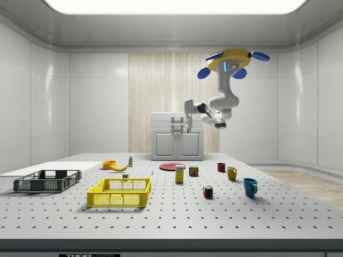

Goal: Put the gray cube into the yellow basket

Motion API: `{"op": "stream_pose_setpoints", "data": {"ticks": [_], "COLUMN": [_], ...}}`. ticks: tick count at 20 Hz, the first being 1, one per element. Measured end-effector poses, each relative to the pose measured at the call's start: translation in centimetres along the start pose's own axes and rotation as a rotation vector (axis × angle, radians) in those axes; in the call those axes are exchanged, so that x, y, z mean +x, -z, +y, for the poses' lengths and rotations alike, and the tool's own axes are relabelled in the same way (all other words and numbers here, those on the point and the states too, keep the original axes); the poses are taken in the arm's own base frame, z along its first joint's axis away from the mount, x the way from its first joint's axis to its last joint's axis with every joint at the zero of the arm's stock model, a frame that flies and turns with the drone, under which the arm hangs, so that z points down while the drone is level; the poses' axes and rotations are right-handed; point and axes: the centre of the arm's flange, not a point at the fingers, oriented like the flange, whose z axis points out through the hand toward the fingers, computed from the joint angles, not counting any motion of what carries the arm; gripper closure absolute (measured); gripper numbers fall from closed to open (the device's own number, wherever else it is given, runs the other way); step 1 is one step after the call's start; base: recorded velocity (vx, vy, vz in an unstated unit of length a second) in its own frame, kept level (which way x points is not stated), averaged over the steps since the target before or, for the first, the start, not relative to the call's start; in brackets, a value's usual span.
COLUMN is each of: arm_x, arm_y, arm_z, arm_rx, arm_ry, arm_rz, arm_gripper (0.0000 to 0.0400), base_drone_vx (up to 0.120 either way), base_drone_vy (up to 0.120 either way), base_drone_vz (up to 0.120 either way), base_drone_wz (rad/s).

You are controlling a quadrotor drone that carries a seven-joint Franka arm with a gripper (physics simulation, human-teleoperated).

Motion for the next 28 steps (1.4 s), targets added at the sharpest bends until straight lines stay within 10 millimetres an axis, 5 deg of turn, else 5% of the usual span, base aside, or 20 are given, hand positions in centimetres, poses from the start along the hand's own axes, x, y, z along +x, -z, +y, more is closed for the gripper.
{"op": "stream_pose_setpoints", "data": {"ticks": [21,28], "arm_x": [0.00,0.00], "arm_y": [0.00,0.00], "arm_z": [0.00,0.00], "arm_rx": [0.000,0.000], "arm_ry": [0.000,0.000], "arm_rz": [0.000,0.000], "arm_gripper": [0.0000,0.0000], "base_drone_vx": [0.120,0.120], "base_drone_vy": [0.000,0.000], "base_drone_vz": [-0.002,-0.109], "base_drone_wz": [0.000,0.000]}}
